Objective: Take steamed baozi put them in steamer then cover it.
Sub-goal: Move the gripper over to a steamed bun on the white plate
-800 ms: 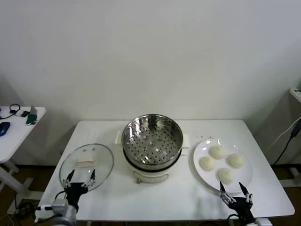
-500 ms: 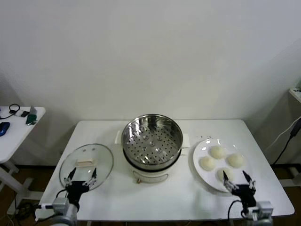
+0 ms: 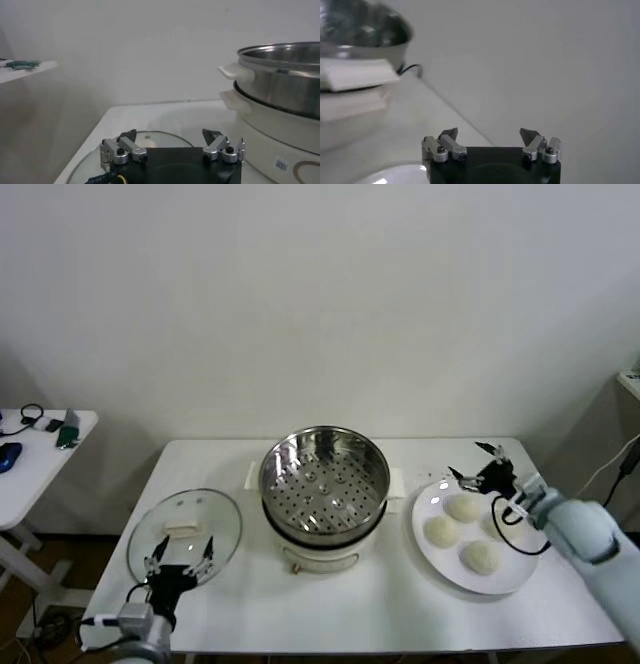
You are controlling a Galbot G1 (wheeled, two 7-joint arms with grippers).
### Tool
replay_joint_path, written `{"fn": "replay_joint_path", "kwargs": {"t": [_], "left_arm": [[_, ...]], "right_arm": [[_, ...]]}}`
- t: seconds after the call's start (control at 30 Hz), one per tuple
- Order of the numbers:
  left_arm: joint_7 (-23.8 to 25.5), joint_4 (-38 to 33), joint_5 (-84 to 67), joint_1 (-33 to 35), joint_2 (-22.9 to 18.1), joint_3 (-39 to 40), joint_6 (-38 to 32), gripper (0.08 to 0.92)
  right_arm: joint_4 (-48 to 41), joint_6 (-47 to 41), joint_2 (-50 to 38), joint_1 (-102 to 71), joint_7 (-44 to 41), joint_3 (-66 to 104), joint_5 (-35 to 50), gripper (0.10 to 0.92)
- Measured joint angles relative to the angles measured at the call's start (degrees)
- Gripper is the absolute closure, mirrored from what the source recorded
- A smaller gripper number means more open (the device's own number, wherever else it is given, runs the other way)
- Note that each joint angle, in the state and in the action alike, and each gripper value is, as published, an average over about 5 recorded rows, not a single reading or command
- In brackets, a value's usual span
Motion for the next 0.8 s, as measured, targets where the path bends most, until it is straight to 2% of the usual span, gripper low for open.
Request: {"fn": "replay_joint_path", "kwargs": {"t": [0.17,0.33,0.53,0.8], "left_arm": [[0.32,-0.1,0.48,-0.19,-0.23,-0.15,0.02,0.177],[0.46,-0.11,0.39,-0.24,0.02,-0.76,0.02,0.177],[0.6,-0.23,0.12,-0.12,0.71,-1.43,-0.17,0.177],[0.71,-0.47,0.08,0.69,1.42,-2.2,-0.75,0.177]], "right_arm": [[-7.38,3.61,-0.33,18.84,-12.72,-19.08,-2.58,0.203],[-13.94,4.64,2.29,33.78,-20.1,-37.19,-1.88,0.203],[-20.73,3.67,7.02,42.24,-24.45,-50.75,0.04,0.203],[-28.18,3.22,12.72,44.32,-26.11,-56.02,-0.13,0.203]]}}
